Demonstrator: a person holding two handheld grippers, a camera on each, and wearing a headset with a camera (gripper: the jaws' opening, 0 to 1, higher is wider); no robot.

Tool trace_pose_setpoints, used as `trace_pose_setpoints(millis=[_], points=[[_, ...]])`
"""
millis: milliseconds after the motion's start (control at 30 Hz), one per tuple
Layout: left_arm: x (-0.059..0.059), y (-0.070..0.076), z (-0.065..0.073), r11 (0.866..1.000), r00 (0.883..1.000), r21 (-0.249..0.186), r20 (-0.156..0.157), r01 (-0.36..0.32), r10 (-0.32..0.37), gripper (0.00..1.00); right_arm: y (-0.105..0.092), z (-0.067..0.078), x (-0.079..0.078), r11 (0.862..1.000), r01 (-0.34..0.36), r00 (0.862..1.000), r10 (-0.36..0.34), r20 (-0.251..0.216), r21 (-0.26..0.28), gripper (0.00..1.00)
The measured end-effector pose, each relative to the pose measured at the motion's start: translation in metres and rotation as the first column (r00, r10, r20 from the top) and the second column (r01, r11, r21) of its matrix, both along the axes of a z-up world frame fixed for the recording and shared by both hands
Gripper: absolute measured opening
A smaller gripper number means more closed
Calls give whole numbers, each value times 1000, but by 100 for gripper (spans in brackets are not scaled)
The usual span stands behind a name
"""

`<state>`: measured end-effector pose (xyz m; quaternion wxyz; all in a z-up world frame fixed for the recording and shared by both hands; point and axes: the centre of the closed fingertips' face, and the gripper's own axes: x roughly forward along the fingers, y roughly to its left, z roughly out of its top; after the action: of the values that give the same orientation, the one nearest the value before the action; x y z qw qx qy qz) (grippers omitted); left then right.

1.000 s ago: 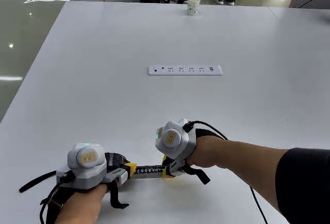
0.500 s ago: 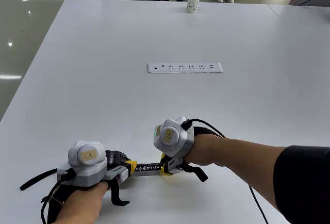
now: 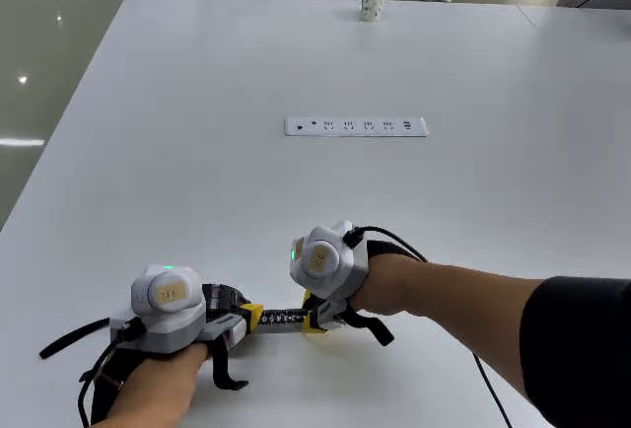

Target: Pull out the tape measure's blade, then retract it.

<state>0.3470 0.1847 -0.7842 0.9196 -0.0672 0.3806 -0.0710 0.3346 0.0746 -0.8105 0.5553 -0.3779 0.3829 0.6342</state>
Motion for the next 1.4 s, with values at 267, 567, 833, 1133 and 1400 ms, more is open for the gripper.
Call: trace_pose_setpoints(millis=[267, 567, 833, 1133, 1400], points=[[-1, 0, 0, 1000, 1000, 0, 2, -1, 1, 64, 3, 1, -1, 1000, -4, 1000, 4, -3, 14, 10], [-1, 0, 0, 1000, 1000, 0, 1, 0, 0, 64, 8, 1, -1, 1000, -8, 1000, 8, -6, 24, 10], [-1, 0, 0, 1000, 1000, -2, -1, 1, -1, 64, 12, 1, -2, 1000, 1, 1000, 0, -10, 30, 10], [-1, 0, 0, 1000, 1000, -4, -2, 1, -1, 64, 15, 2, -3, 999, 3, 1000, -2, -10, 36, 10], [-1, 0, 0, 1000, 1000, -3, -4, 1, -1, 64, 18, 2, -4, 999, 3, 1000, -3, -10, 44, 10]])
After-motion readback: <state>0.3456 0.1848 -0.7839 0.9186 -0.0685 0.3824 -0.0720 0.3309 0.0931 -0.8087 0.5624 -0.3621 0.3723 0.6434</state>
